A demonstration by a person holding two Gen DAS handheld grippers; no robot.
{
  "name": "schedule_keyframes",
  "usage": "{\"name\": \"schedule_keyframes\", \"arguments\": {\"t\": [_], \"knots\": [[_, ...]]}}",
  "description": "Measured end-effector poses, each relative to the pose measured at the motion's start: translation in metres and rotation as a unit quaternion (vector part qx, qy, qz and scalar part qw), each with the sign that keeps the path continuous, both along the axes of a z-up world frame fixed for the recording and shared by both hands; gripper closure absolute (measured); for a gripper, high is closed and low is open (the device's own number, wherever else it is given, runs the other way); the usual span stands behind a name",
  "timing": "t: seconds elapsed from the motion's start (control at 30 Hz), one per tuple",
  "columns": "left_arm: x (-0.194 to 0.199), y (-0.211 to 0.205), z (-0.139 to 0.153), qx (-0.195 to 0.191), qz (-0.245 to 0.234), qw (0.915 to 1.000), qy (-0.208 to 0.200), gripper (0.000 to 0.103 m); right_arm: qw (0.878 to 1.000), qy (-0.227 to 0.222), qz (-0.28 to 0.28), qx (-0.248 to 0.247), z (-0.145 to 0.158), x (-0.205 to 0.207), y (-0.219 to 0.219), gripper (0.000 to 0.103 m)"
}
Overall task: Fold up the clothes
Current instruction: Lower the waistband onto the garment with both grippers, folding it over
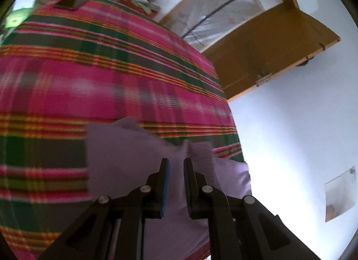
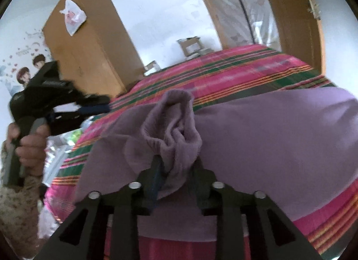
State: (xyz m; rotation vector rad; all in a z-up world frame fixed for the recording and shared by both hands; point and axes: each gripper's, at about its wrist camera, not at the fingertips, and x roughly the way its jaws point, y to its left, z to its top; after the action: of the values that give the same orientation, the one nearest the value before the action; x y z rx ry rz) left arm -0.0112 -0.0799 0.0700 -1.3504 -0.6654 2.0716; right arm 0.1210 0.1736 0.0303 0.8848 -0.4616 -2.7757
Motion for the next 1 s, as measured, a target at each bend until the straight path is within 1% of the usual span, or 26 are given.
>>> {"name": "schedule_keyframes", "arguments": {"t": [0.1, 0.17, 0.23, 0.33, 0.37, 0.43, 0.47, 0.53, 0.63, 0.7, 0.77, 0.83, 0.93, 1.0], "knots": [[0.010, -0.010, -0.010, 0.002, 0.012, 0.9999, -0.008, 0.091, 1.000, 0.009, -0.011, 0.025, 0.002, 0.005, 0.002, 0.068], [0.016, -0.015, -0.019, 0.007, 0.019, 0.9997, -0.017, 0.091, 0.998, 0.026, -0.010, 0.059, 0.008, 0.008, -0.005, 0.068], [0.021, -0.019, -0.027, 0.015, 0.025, 0.9992, -0.027, 0.091, 0.994, 0.044, -0.002, 0.097, 0.013, 0.012, -0.015, 0.068], [0.026, -0.024, -0.036, 0.025, 0.033, 0.9986, -0.034, 0.091, 0.990, 0.051, 0.012, 0.127, 0.017, 0.016, -0.022, 0.067], [0.028, -0.026, -0.038, 0.024, 0.036, 0.9984, -0.035, 0.091, 0.990, 0.048, 0.009, 0.132, 0.017, 0.016, -0.021, 0.066], [0.034, -0.032, -0.038, 0.022, 0.038, 0.9985, -0.033, 0.091, 0.989, 0.044, -0.005, 0.140, 0.016, 0.017, -0.017, 0.058], [0.035, -0.033, -0.039, 0.023, 0.040, 0.9984, -0.033, 0.091, 0.989, 0.044, -0.015, 0.144, 0.016, 0.017, -0.014, 0.058], [0.037, -0.034, -0.041, 0.029, 0.042, 0.9981, -0.035, 0.090, 0.988, 0.043, -0.030, 0.143, 0.017, 0.018, -0.007, 0.056], [0.040, -0.034, -0.046, 0.036, 0.040, 0.9977, -0.040, 0.090, 0.989, 0.047, -0.013, 0.136, 0.021, 0.014, -0.007, 0.055], [0.042, -0.034, -0.048, 0.037, 0.040, 0.9977, -0.041, 0.090, 0.991, 0.050, 0.017, 0.127, 0.025, 0.004, -0.011, 0.055], [0.045, -0.036, -0.049, 0.038, 0.040, 0.9976, -0.042, 0.090, 0.992, 0.031, 0.055, 0.106, 0.026, -0.012, -0.014, 0.055], [0.048, -0.038, -0.052, 0.042, 0.042, 0.9973, -0.043, 0.090, 0.993, 0.012, 0.077, 0.090, 0.023, -0.028, -0.014, 0.055], [0.050, -0.039, -0.053, 0.043, 0.043, 0.9972, -0.043, 0.090, 0.993, -0.019, 0.083, 0.086, 0.015, -0.045, -0.012, 0.055], [0.051, -0.039, -0.055, 0.044, 0.043, 0.9972, -0.044, 0.090, 0.994, -0.042, 0.079, 0.069, 0.010, -0.050, -0.006, 0.056]]}}
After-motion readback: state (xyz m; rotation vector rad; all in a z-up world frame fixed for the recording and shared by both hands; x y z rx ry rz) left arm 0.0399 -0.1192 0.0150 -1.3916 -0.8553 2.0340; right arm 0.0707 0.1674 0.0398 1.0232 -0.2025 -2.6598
